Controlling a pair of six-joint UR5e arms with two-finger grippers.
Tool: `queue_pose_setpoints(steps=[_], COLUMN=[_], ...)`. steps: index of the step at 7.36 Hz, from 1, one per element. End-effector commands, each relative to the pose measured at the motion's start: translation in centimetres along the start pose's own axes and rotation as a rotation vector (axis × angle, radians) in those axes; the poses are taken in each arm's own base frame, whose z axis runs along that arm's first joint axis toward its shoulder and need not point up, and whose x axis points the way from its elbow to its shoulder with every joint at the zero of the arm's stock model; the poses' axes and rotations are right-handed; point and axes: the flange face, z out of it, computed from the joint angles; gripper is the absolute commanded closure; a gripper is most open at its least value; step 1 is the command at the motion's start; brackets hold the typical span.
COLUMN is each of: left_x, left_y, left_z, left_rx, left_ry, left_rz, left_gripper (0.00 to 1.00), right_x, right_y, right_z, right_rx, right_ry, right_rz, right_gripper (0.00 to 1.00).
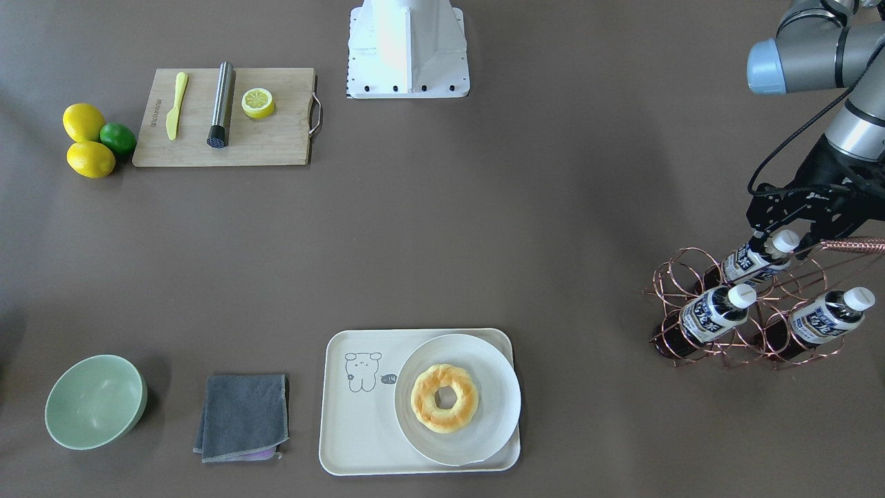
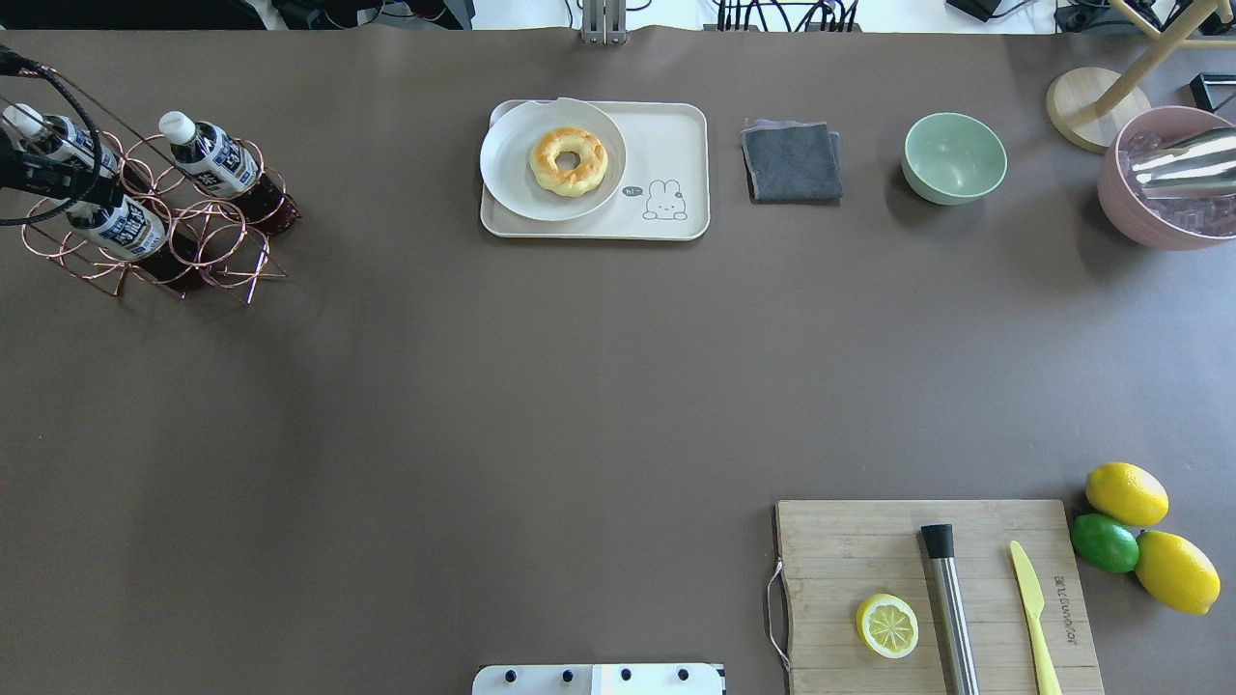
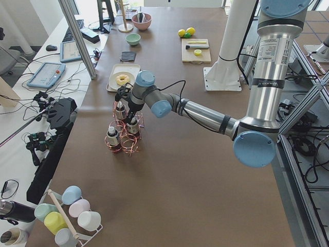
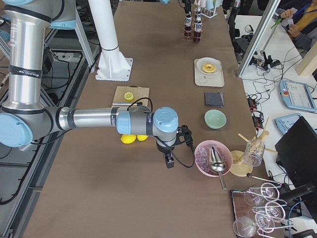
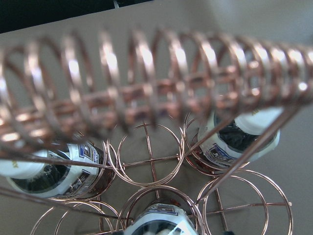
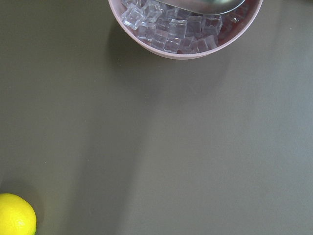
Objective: Place tea on tray
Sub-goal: 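Lower the left gripper onto a tea bottle in the copper rack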
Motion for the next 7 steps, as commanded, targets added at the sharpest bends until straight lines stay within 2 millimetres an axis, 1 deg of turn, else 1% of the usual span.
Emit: queue_pose_setpoints(steps=[1, 2, 3, 4, 5, 6, 7], left_x=[-0.8, -0.9, -0.9, -0.9, -1.0, -1.5, -2.3], left_y=[0.5, 0.7, 0.8, 1.0, 1.2, 0.9, 0.4], left_z=[-0.1, -0.2, -0.4, -0.5, -0.8, -1.3, -3.0], left_rx=[-0.006, -0.006, -0.005, -0.007, -0.005, 0.001, 0.002], left_ry=[-0.005, -0.007, -0.006, -0.005, -0.007, -0.01, 0.025], left_rz=[-0.008, -0.011, -0.01, -0.02, -0.021, -0.027, -0.043], left_gripper=[0.42, 0.42, 0.53, 0.88, 1.0, 1.0, 1.0], right_x=[-0.1, -0.1, -0.1, -0.2, -0.3, -0.4, -0.5], right_y=[0.0, -0.1, -0.1, -0.1, -0.1, -0.2, -0.2], right_z=[-0.1, -0.1, -0.1, -0.2, -0.2, -0.3, -0.4], right_rx=[0.001, 0.003, 0.002, 0.004, 0.004, 0.006, 0.009], right_ry=[-0.001, -0.001, -0.002, -0.001, -0.001, 0.0, -0.001], right_rz=[-0.001, -0.003, -0.002, -0.004, -0.006, -0.008, -0.011], right_gripper=[0.0, 0.0, 0.0, 0.0, 0.0, 0.0, 0.0])
